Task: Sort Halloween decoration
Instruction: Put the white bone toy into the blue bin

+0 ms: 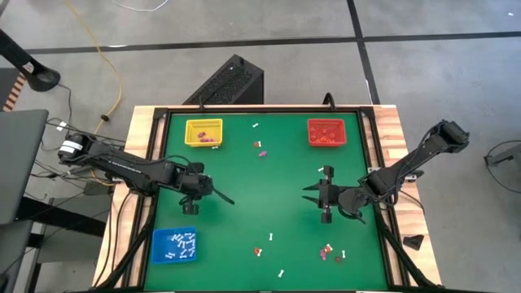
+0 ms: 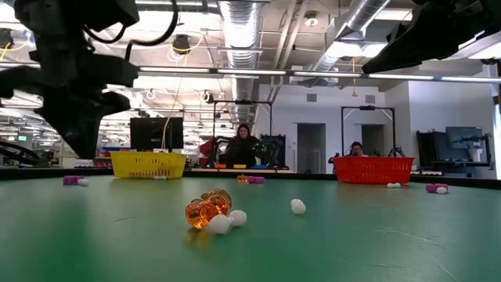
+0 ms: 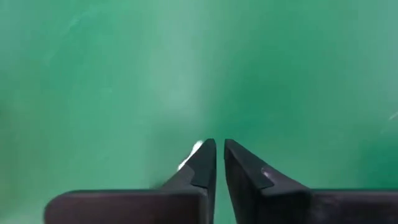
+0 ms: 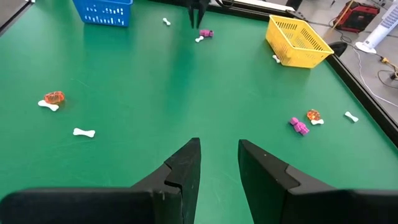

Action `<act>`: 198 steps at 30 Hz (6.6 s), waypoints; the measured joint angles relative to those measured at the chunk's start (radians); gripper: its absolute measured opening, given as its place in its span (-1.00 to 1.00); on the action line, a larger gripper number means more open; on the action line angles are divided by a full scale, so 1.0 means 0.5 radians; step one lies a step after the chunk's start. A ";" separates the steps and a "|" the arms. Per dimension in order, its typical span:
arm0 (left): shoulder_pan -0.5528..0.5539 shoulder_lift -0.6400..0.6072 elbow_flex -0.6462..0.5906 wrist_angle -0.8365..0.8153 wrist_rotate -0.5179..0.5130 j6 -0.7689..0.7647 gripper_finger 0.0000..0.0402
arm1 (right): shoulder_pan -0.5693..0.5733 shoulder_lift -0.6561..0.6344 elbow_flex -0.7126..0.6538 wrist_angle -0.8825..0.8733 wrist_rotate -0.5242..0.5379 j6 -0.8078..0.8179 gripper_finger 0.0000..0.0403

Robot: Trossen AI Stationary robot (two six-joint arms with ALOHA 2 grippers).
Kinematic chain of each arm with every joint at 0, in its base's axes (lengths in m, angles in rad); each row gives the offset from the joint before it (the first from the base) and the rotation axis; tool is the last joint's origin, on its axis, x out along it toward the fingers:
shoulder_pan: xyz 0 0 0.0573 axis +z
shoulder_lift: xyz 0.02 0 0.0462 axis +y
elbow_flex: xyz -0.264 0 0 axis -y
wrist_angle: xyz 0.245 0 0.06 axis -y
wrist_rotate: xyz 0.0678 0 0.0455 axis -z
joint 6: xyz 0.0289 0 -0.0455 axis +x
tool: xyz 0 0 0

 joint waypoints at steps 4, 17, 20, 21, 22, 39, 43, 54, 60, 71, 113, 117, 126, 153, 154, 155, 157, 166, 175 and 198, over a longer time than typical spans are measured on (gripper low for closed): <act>0.002 0.000 -0.001 -0.090 -0.128 0.089 -0.71 | 0.000 -0.001 0.000 0.000 0.000 0.002 -0.31; 0.002 0.213 -0.061 0.069 -0.127 0.221 -0.32 | -0.001 -0.001 0.000 -0.001 0.000 0.001 -0.31; 0.004 0.283 -0.061 0.072 -0.127 0.253 -0.34 | -0.001 -0.001 0.000 -0.002 0.000 0.000 -0.31; 0.004 0.309 -0.059 0.072 -0.115 0.265 -0.35 | -0.001 -0.001 0.000 -0.001 0.000 0.000 -0.31; 0.004 0.334 -0.054 0.074 -0.109 0.279 -0.36 | -0.001 -0.001 0.000 -0.001 0.000 0.000 -0.31; 0.014 0.395 0.001 0.045 -0.004 0.372 -0.98 | -0.001 -0.001 0.000 0.000 0.000 -0.003 -0.31; 0.007 0.351 0.112 0.061 0.075 0.295 -0.99 | -0.001 -0.001 0.000 0.000 0.000 0.011 -0.31; -0.425 -0.052 0.253 0.039 0.637 -0.758 -1.00 | -0.001 -0.001 0.000 0.001 0.000 0.017 -0.31; -0.959 -0.114 0.253 0.040 0.443 -1.448 -1.00 | -0.006 -0.001 0.000 0.001 0.001 -0.014 -0.31; -1.290 -0.021 0.250 0.018 0.127 -2.272 -0.79 | -0.006 -0.001 0.000 0.002 0.001 -0.020 -0.31; -0.347 1.673 1.316 1.210 0.430 0.732 -0.41 | -0.003 0.000 0.000 0.093 0.001 0.001 -0.31; -0.288 1.748 1.475 0.940 0.496 0.863 -0.41 | -0.003 0.003 -0.001 0.086 0.000 -0.001 -0.31; -0.229 1.776 1.490 0.939 0.540 1.060 -0.41 | -0.005 0.003 -0.001 0.061 -0.001 -0.006 -0.31; -0.220 1.900 1.481 1.036 0.634 1.253 -0.41 | -0.005 0.004 -0.001 0.074 0.000 -0.013 -0.31; -0.219 1.900 1.481 1.021 0.637 1.231 -0.41 | -0.005 0.004 -0.001 0.074 0.000 -0.013 -0.31; -0.213 1.902 1.480 1.007 0.643 1.210 -0.41 | -0.005 0.004 -0.001 0.077 0.000 -0.014 -0.31; -0.209 1.903 1.480 0.958 0.643 1.195 -0.44 | -0.005 0.004 -0.001 0.073 0.000 -0.014 -0.31; -0.204 1.901 1.480 0.868 0.646 1.192 -0.76 | -0.005 0.004 -0.001 0.073 0.001 -0.020 -0.31; -0.173 1.900 1.479 0.860 0.732 1.130 -0.96 | -0.005 0.004 -0.001 0.092 0.001 -0.019 -0.31; -0.475 0.860 1.225 -0.500 0.659 -0.203 -1.00 | -0.005 0.003 -0.001 0.083 -0.047 -0.020 -0.31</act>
